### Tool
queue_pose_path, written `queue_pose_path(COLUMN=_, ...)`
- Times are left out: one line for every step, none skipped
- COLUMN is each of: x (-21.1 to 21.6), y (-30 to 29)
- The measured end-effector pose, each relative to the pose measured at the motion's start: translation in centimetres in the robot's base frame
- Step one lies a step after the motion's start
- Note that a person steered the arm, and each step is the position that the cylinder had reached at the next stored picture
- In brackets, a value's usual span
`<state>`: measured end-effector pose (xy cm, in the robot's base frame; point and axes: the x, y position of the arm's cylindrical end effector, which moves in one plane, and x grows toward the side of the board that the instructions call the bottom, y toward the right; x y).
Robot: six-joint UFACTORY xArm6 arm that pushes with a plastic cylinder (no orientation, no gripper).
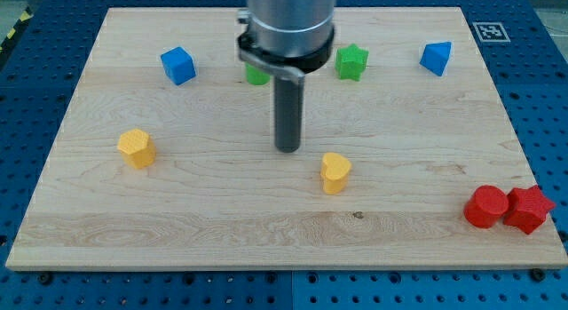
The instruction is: Move the yellow heart to the right of the red circle
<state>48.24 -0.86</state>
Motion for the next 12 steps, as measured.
queue_pose_path(x=3.4, y=3.5)
queue_pose_path(x=5.0, y=10.3)
queue_pose_path(x=5.0, y=14.9)
queue_pose_path(x=2.9, y=13.9)
queue_pose_path(x=-0.1, y=15.7)
queue_pose_path(x=-0.3, y=18.7)
queue_pose_path(x=2.7, y=18.8)
queue_pose_path(x=5.1, y=18.8)
queue_pose_path(x=5.1, y=18.8)
queue_pose_path(x=4.1, y=17.0)
queue_pose_path(x=4.3, y=14.1)
queue_pose_path(x=6.0, y=13.8)
